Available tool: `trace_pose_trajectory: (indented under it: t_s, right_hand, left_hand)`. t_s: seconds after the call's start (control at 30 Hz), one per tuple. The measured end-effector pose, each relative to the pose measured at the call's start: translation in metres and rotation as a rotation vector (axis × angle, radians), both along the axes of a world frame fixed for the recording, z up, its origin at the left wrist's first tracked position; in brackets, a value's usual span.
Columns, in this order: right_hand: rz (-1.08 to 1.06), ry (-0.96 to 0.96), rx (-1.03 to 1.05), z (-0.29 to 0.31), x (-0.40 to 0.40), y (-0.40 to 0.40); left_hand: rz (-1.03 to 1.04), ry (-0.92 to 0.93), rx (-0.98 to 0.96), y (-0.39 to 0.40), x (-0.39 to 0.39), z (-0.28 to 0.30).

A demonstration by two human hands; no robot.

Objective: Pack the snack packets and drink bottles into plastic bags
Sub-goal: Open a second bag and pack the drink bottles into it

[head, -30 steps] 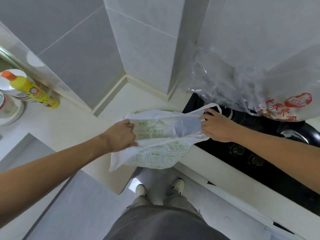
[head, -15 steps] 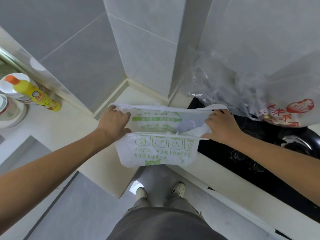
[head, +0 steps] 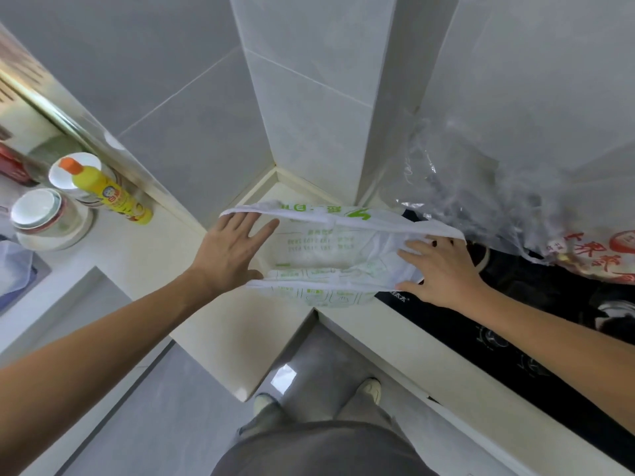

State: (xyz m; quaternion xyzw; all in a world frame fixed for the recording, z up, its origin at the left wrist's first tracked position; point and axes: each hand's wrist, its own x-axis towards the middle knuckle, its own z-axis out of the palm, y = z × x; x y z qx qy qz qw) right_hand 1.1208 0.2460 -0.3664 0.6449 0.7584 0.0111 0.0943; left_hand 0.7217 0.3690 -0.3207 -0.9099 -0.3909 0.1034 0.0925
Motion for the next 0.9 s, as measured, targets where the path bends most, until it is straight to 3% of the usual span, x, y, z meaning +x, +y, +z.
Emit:
trace_pose_trajectory:
  t_s: [0.17,0.33,0.4,0.53,0.73,0.9]
  right_hand:
    - [0.018,0.111,0.025,-0.04,-0.028,-0.009]
    - [0.004,-0.073,-0.004,-0.055,-0.081,-0.015]
    - [-0.074,-0.039,-0.003,-0.062,-0.098,-0.016]
    - [-0.281,0.002,-0.209,-0.078,-0.129,-0.011]
    - [-0.118,0.072,-0.147,-0.089,-0.152,0.0]
    - [-0.078,0.178,-0.082,-0.104,-0.144,0.006]
  left_hand:
    - [0.019,0.047,-0.086,0.012,-0.034,-0.032]
    - [-0.042,0.073,-0.198,0.03,-0.059,-0.078]
    - [-0.065,0.051,-0.25,0.034,-0.066,-0.09]
    - [-0.092,0.053,-0.348,0.044,-0.071,-0.108]
    - [-0.155,0.1,-0.483,0.063,-0.071,-0.133]
    - [-0.22,-0.085,-0.471,0.076,-0.074,-0.148]
